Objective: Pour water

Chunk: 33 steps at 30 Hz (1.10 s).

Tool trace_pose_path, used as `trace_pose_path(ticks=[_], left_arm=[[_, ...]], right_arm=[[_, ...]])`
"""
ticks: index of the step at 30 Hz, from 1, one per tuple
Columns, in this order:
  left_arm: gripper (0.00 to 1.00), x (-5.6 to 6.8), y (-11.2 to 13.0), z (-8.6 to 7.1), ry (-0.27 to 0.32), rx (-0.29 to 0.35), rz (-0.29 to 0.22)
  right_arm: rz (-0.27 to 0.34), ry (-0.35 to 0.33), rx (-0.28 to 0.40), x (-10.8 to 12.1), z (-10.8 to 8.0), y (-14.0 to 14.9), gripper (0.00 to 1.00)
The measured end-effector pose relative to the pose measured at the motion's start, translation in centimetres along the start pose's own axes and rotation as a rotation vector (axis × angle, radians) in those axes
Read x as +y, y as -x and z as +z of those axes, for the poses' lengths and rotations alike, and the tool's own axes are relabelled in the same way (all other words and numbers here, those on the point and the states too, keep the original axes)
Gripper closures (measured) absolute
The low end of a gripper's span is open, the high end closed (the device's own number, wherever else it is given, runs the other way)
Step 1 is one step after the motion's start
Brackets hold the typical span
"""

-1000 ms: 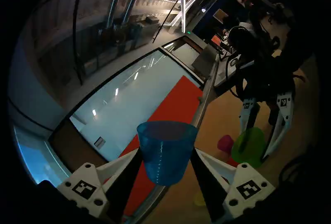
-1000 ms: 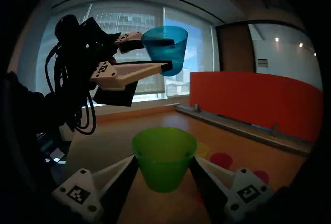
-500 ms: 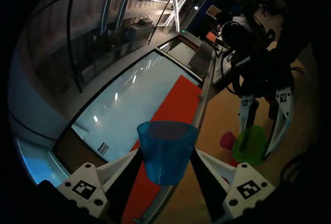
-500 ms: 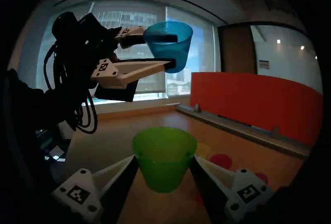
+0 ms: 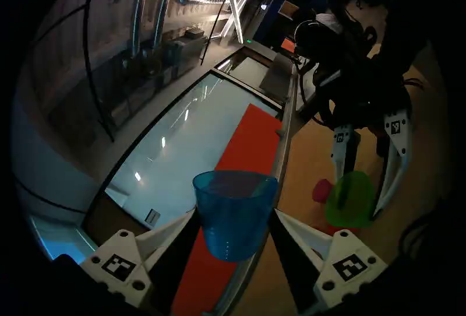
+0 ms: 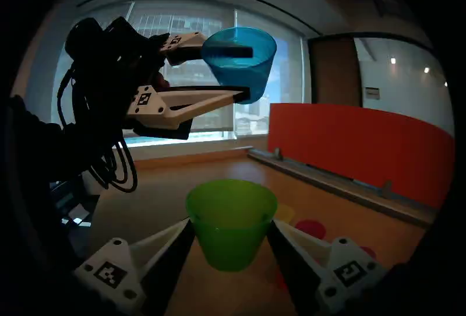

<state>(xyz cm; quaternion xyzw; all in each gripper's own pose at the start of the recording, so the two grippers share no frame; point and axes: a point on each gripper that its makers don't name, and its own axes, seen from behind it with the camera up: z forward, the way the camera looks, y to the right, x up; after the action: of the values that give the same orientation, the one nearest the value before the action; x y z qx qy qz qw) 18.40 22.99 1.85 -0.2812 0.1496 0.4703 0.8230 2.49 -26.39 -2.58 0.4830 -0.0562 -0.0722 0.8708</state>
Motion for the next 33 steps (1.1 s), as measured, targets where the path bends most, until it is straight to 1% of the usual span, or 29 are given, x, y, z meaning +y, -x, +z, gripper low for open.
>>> trace_pose_path(ticks=[9,18,30,33], left_arm=[[0.2,0.08,-0.2,-0.01,-0.006,0.001,0.021],[0.2,0.45,-0.44,-0.04,0.002,0.003,0.05],[0.2,0.23,-0.51,-0.02,0.0,0.002,0.076],[0.2,0.38,-0.53,0.0,0.003,0.001,0.084]], right_arm=[[0.002,0.004,0.003,0.28,-0.08,-0.05,0.14],[-0.002,0.004,0.003,0.33,-0.17,-0.09,0.14],[-0.01,0.006,-0.001,0.47,-0.29,-0.08,0.14],[-0.011,0.005,0.0,0.45,-0.29,-0.06,0.14]])
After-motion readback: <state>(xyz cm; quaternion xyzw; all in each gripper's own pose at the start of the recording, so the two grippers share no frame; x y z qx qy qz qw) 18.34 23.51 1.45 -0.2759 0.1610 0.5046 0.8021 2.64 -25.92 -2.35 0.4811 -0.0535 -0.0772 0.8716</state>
